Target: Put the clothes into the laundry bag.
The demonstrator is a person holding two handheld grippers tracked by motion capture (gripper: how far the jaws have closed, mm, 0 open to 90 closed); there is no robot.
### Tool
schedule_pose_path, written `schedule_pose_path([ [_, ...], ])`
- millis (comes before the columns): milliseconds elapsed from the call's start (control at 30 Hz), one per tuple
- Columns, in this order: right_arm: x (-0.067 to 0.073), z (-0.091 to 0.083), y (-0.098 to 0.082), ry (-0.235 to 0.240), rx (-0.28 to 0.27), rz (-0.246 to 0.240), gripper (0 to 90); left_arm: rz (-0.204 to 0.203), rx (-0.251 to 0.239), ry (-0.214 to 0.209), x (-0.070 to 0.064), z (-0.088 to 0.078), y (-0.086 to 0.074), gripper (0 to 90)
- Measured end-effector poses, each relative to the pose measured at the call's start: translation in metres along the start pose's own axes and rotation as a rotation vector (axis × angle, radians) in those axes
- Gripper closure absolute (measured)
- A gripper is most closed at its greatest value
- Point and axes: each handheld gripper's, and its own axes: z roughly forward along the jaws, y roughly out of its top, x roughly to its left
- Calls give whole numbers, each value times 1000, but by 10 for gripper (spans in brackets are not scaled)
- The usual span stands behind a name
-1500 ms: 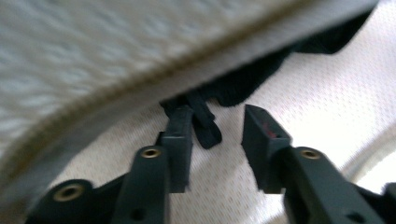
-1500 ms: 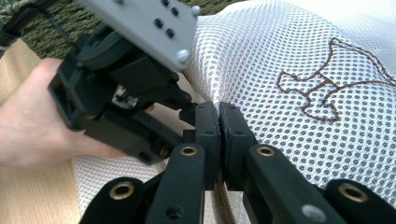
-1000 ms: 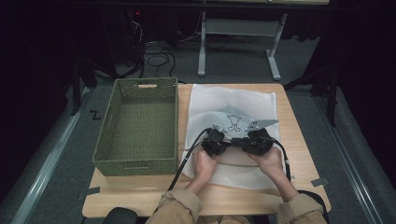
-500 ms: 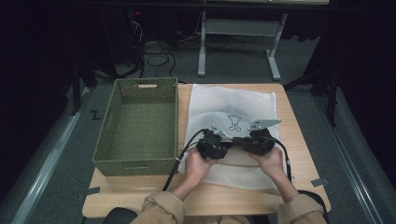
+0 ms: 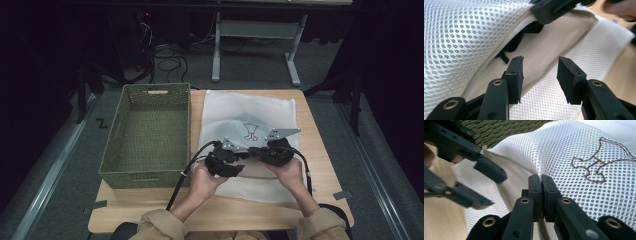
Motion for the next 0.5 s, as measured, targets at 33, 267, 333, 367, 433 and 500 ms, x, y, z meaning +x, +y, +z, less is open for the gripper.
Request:
schedule_pose_path([
  [33, -1, 1, -1, 4, 0, -2, 882, 5, -4, -6, -1, -2, 0, 559],
  [267, 2, 0, -1, -11, 6, -25, 883, 5, -46, -56, -4, -23, -6, 547],
  [333, 3, 0, -1, -13, 8, -27, 882, 6, -57, -66, -5, -30, -11, 543],
  [367, 3, 1, -2, -13, 7, -28, 882, 8, -62, -68, -5, -34, -14, 543],
  [433, 2, 2, -3, -8, 4, -27, 882, 4, -66, -73, -5, -41, -20, 541],
  [500, 1, 4, -5, -3, 7, -26, 882, -1, -67, -75, -3, -46, -26, 537],
])
